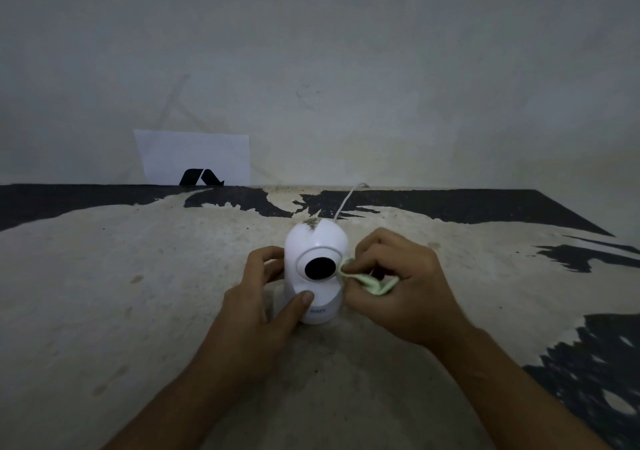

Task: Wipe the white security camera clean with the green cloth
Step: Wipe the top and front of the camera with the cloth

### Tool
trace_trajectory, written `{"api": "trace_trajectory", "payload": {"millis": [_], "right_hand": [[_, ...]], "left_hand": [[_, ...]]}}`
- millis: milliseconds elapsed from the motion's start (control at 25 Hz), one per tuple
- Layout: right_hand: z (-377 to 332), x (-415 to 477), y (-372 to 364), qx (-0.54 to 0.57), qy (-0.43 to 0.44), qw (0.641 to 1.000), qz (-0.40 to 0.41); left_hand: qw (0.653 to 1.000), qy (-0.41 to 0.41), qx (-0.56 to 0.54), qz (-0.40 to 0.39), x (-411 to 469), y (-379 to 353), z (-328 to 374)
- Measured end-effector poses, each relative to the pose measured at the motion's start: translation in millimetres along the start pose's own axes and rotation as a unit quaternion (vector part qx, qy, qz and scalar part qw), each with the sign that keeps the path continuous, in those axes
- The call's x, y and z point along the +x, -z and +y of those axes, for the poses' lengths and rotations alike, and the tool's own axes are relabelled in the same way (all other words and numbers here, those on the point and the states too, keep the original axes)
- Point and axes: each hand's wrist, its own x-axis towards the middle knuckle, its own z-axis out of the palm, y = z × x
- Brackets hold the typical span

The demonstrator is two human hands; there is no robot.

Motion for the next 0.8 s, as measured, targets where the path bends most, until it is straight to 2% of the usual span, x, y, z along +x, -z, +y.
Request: {"api": "trace_trajectory", "payload": {"millis": [80, 120, 240, 320, 400, 560, 680, 800], "right_hand": [[-2.6, 2.6, -0.9, 0.027, -0.011, 0.998, 0.053], [-2.4, 1.7, -2.1, 0.035, -0.017, 0.998, 0.051], [1.1, -4.0, -3.7, 0.073, -0.092, 0.992, -0.035], [2.4, -4.2, -1.0, 0.122, -0.15, 0.98, -0.051], [1.3, -0.8, 1.2, 0.166, -0.172, 0.971, -0.006], [-0.3, 3.8, -0.4, 0.177, -0.191, 0.964, 0.053], [3.8, 2.3, -5.2, 0.133, -0.235, 0.961, 0.059], [-3.9, 5.8, -9.6, 0.115, -0.211, 0.966, 0.098]], "left_hand": [[1.0, -0.001, -0.002, -0.003, 0.4, -0.1, -1.1], [1.0, -0.002, -0.003, -0.005, 0.4, 0.0, -1.3], [1.0, -0.001, -0.001, -0.005, -0.2, 0.9, -1.3], [1.0, 0.002, -0.002, -0.005, -0.7, 1.3, 0.3], [1.0, 0.004, -0.001, -0.006, -0.8, 1.4, 1.3], [1.0, 0.011, 0.001, -0.007, -0.6, 0.8, 0.7], [1.0, 0.011, 0.005, -0.007, -0.6, 0.1, 0.8], [1.0, 0.013, 0.0, -0.013, -1.1, -0.1, 1.8]]}}
